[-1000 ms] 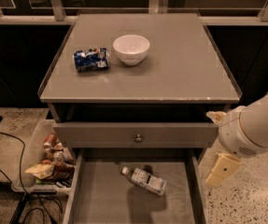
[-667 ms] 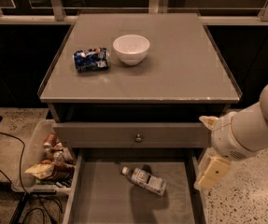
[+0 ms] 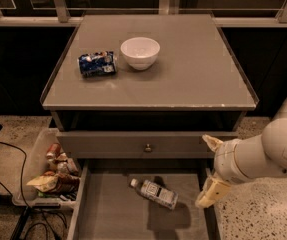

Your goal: Pick blue plastic bottle from middle drawer and place on counter

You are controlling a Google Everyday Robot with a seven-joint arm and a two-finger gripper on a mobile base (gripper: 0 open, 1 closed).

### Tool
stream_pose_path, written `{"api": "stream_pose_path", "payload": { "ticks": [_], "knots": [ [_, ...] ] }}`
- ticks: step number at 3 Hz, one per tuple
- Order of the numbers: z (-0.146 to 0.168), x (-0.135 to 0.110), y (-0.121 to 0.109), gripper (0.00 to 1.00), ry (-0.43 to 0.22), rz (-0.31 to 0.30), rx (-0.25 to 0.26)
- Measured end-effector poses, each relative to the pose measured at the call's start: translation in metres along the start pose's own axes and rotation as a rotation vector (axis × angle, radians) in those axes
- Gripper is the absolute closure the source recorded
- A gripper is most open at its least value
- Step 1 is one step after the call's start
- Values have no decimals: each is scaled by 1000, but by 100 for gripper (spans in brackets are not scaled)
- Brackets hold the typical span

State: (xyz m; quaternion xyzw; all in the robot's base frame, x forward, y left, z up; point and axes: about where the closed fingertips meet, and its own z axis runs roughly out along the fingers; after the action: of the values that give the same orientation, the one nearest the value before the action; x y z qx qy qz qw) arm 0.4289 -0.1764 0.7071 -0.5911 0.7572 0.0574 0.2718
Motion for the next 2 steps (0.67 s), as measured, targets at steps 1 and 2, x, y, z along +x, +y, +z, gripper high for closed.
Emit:
{"api": "stream_pose_path", "payload": {
  "ticks": [1,2],
  "knots": [
    [26,11,-2,0,-92,2,26],
    [65,29,3,0,-161,14,13]
  ]
}}
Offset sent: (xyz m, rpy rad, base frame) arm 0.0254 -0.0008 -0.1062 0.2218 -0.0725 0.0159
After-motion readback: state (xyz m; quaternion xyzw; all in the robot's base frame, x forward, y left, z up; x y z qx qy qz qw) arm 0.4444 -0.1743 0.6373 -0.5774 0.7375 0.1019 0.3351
